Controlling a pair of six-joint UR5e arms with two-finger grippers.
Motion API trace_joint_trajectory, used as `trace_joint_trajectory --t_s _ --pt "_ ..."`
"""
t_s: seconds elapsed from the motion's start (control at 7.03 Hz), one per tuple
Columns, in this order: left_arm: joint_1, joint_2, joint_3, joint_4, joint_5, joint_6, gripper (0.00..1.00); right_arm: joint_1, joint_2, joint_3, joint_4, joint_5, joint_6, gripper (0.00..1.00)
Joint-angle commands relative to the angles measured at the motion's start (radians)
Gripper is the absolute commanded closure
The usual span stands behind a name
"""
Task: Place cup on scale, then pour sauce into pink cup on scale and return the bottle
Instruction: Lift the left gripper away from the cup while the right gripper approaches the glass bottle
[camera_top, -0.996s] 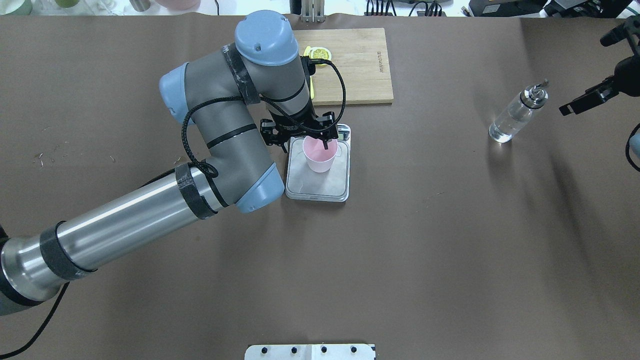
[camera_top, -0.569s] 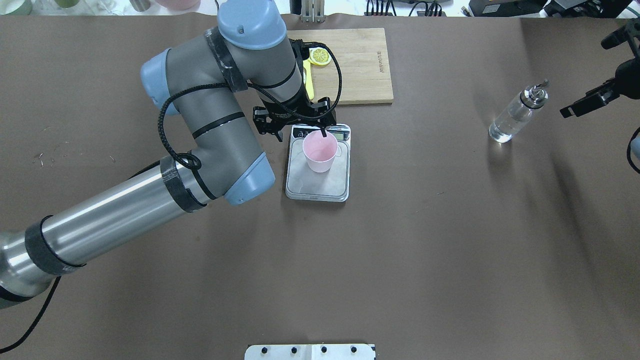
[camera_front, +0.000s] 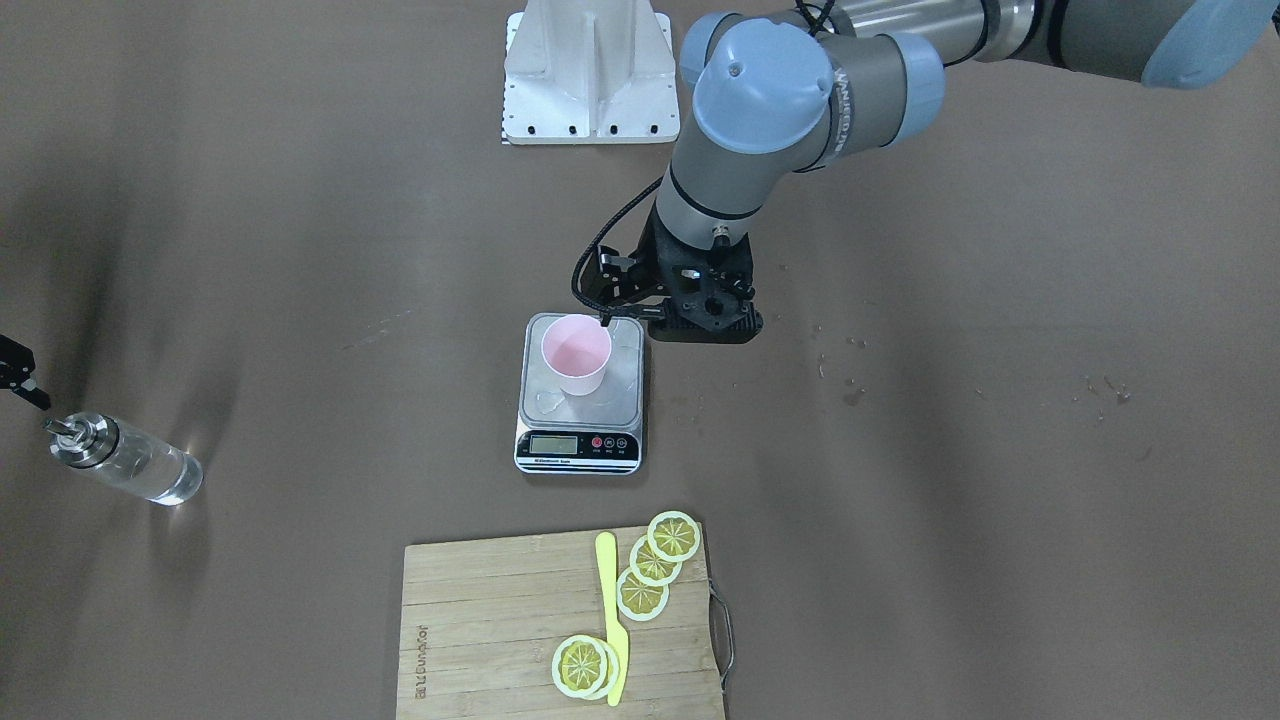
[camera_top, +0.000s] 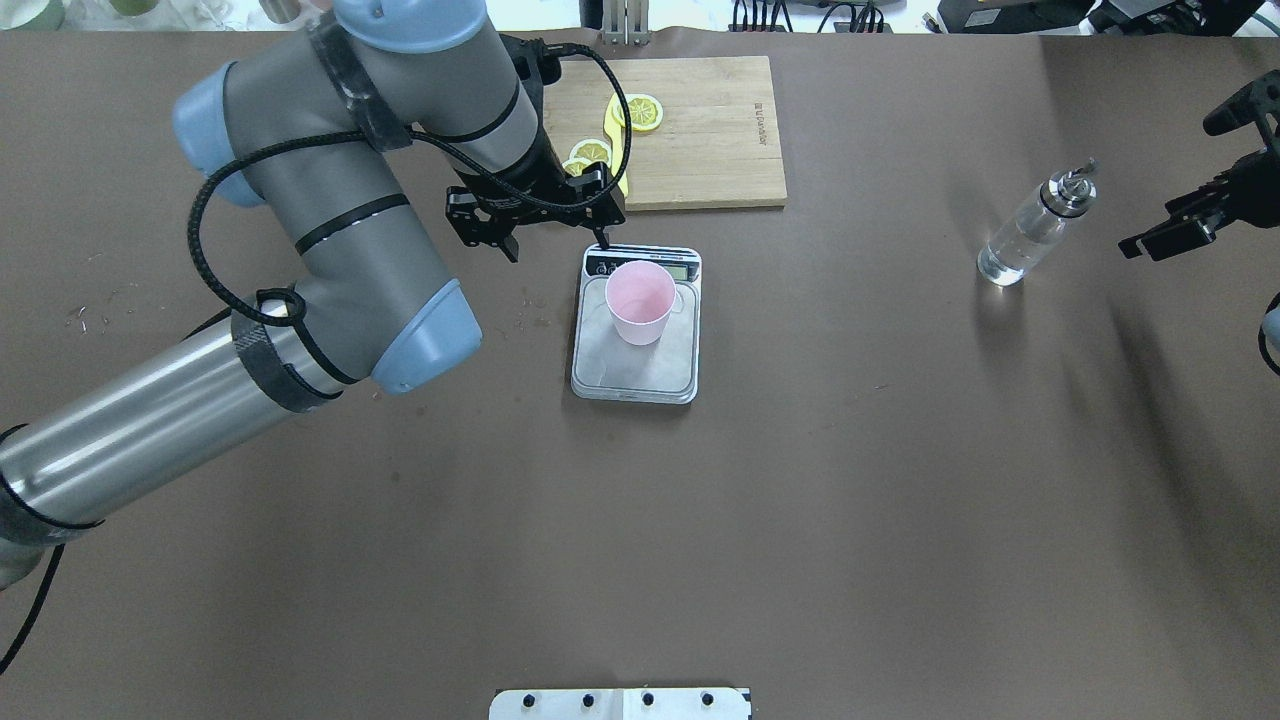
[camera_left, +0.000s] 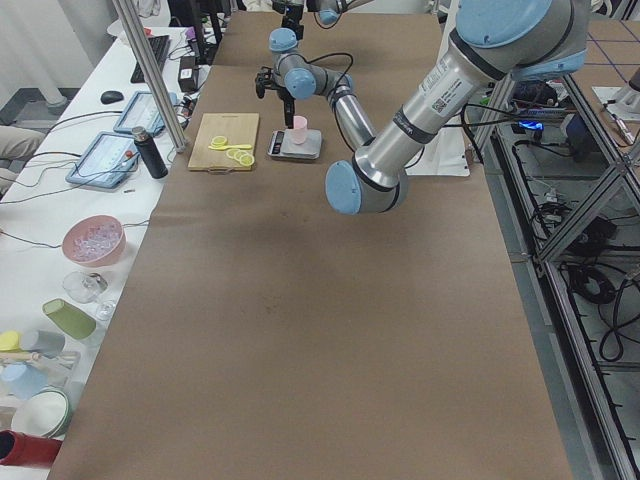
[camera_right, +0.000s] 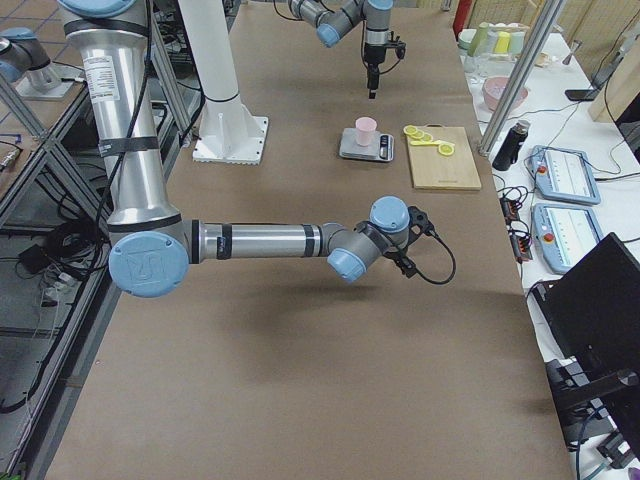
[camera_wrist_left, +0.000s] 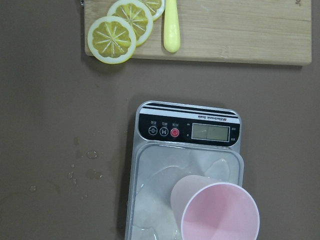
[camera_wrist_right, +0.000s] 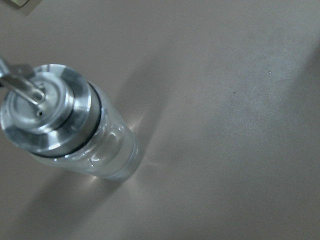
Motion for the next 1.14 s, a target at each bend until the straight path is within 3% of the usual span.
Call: trace_joint_trajectory --t_s 0.0,0.43,1.0 --pt "-0.041 0.084 -0.076 0.004 -0.027 0.064 0.03 -0.039 0.008 -0.019 0.093 -0.004 0.000 0.00" --pt "-0.050 0.097 -0.088 0.022 -0.026 0.075 0.03 -0.059 -0.010 -0.023 0.136 -0.019 0.000 0.00" --pt "-0.050 0.097 -0.088 0.022 -0.024 0.075 0.03 -0.099 -0.014 -0.054 0.292 -0.079 0.072 0.00"
